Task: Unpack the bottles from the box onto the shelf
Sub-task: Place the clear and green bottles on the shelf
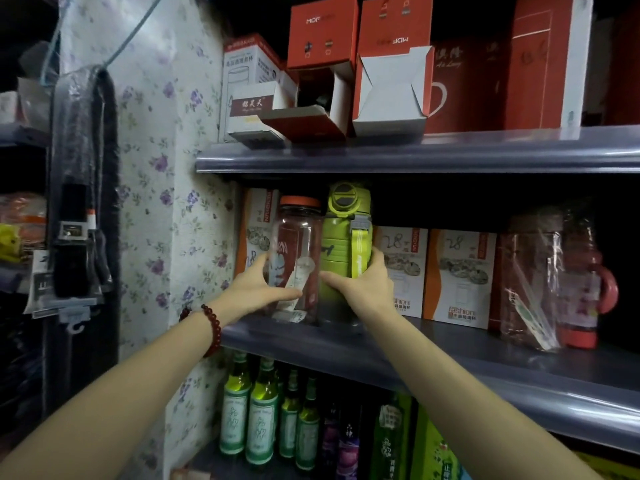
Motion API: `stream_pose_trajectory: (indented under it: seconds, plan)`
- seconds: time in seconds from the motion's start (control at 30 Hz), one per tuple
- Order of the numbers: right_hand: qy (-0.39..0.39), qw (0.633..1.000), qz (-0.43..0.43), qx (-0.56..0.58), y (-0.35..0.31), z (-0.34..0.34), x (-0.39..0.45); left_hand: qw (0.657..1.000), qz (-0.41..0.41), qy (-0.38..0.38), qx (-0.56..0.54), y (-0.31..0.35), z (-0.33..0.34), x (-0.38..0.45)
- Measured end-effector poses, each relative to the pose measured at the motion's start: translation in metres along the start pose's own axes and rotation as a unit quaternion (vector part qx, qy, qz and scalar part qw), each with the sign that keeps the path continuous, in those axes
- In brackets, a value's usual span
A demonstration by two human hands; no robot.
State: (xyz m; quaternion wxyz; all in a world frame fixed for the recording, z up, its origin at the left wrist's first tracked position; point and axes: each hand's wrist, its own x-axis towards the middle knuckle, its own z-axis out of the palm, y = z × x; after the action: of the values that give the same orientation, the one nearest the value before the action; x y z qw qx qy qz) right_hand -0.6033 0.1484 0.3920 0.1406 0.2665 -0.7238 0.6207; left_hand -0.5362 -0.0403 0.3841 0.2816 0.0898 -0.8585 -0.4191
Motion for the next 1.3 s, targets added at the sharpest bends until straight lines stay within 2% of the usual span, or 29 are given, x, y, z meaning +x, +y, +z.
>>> stream_pose_trajectory:
  seconds: [0.1, 0.23, 0.37, 0.47, 0.6, 0.73, 0.87, 0.97, 1.07, 1.2, 1.3]
  plan:
    - [-0.004, 1.000, 0.009, -0.014, 0.003, -0.001, -0.002, 1.000, 0.004, -0.005, 0.007, -0.002, 0.002, -0.002]
    - [-0.036, 0.994, 0.040, -0.099, 0.004, -0.006, -0.012, 0.998, 0.016, -0.023, 0.056, 0.005, 0.001, -0.011]
    - [-0.064, 0.979, 0.057, -0.184, 0.000, -0.007, -0.024, 0.980, 0.018, -0.053, 0.193, 0.002, -0.001, -0.025]
    - [-0.077, 0.957, 0.062, -0.271, -0.004, -0.011, -0.035, 0.962, 0.030, -0.013, 0.270, -0.006, 0.002, -0.036]
    - [-0.070, 0.938, 0.031, -0.337, -0.008, -0.014, -0.054, 0.948, 0.062, 0.027, 0.311, -0.011, 0.002, -0.050]
    - [-0.075, 0.928, -0.015, -0.365, -0.017, -0.017, -0.079, 0.946, 0.114, 0.022, 0.303, -0.014, -0.005, -0.071]
    - [-0.090, 0.916, -0.109, -0.376, -0.025, -0.014, -0.101, 0.937, 0.142, 0.020, 0.317, -0.017, -0.014, -0.100]
    - [-0.135, 0.909, -0.167, -0.357, -0.027, -0.005, -0.117, 0.940, 0.111, 0.016, 0.322, -0.024, -0.024, -0.129]
    - [-0.199, 0.906, -0.186, -0.323, -0.023, 0.013, -0.131, 0.937, 0.063, 0.013, 0.343, -0.035, -0.038, -0.165]
    - [-0.284, 0.899, -0.189, -0.274, -0.009, 0.046, -0.159, 0.933, -0.044, 0.027, 0.356, -0.052, -0.056, -0.220]
    - [-0.356, 0.877, -0.204, -0.250, 0.002, 0.068, -0.190, 0.922, -0.126, 0.028, 0.366, -0.066, -0.066, -0.266]
